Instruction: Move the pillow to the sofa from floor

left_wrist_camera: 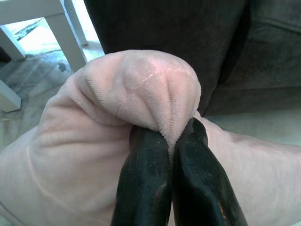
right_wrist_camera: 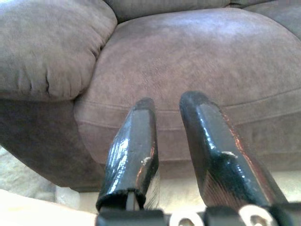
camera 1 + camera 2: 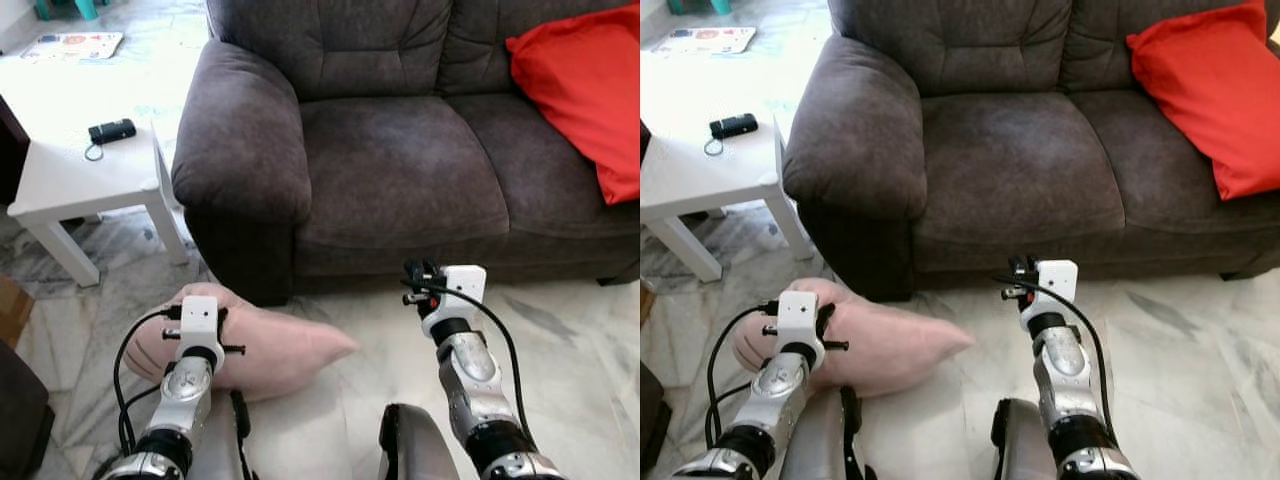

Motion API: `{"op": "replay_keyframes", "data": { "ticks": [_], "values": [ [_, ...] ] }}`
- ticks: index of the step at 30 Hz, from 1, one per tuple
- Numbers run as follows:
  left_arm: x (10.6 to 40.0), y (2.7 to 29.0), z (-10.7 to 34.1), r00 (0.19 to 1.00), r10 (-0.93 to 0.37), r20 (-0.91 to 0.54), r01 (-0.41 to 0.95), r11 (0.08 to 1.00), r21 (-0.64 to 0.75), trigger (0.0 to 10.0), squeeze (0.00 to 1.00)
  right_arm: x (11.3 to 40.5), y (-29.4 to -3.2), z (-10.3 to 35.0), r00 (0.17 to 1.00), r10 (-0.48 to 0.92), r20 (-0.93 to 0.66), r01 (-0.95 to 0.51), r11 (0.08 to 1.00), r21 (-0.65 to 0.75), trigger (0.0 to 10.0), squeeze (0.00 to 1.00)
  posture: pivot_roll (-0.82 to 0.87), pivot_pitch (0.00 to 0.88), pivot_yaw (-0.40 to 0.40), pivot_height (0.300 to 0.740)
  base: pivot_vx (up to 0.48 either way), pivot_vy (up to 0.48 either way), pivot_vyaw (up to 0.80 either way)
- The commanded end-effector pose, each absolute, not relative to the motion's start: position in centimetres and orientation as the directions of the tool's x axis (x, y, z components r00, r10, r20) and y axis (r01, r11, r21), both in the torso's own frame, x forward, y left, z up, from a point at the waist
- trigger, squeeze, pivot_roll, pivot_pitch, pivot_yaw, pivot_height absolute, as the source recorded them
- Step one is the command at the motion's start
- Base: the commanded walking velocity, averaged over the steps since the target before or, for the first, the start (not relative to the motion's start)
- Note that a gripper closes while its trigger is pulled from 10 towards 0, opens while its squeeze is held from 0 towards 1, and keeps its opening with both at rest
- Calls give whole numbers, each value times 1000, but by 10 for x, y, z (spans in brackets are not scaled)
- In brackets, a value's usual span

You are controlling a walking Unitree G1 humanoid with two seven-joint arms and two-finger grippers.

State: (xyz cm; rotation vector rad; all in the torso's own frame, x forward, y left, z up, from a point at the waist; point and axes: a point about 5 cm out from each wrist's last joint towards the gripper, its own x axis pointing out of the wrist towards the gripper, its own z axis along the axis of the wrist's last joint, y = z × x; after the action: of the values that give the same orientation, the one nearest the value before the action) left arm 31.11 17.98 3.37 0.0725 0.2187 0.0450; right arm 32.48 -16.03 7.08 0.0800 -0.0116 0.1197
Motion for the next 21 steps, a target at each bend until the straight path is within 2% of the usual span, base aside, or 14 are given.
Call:
{"op": "replay_keyframes", "data": {
  "ticks": [1,12,18,21],
  "values": [
    [320,177,51,991,36,-127,-25,996,88,10000,0,328,-160,76,992,117,41,-120,989,82,10000,0,-13,107,-37,633,0,0,0],
    [320,177,51,991,34,-126,-23,996,91,10000,0,328,-158,76,992,122,38,-125,989,83,10000,0,-11,109,-37,710,0,0,0],
    [321,178,52,992,32,-120,-21,995,94,10000,0,328,-158,76,992,123,38,-126,989,83,10000,0,-8,109,-37,740,0,0,0],
    [321,178,53,993,32,-118,-21,995,94,10000,0,328,-157,76,992,123,38,-126,988,84,10000,0,-7,108,-36,740,0,0,0]
  ]
}}
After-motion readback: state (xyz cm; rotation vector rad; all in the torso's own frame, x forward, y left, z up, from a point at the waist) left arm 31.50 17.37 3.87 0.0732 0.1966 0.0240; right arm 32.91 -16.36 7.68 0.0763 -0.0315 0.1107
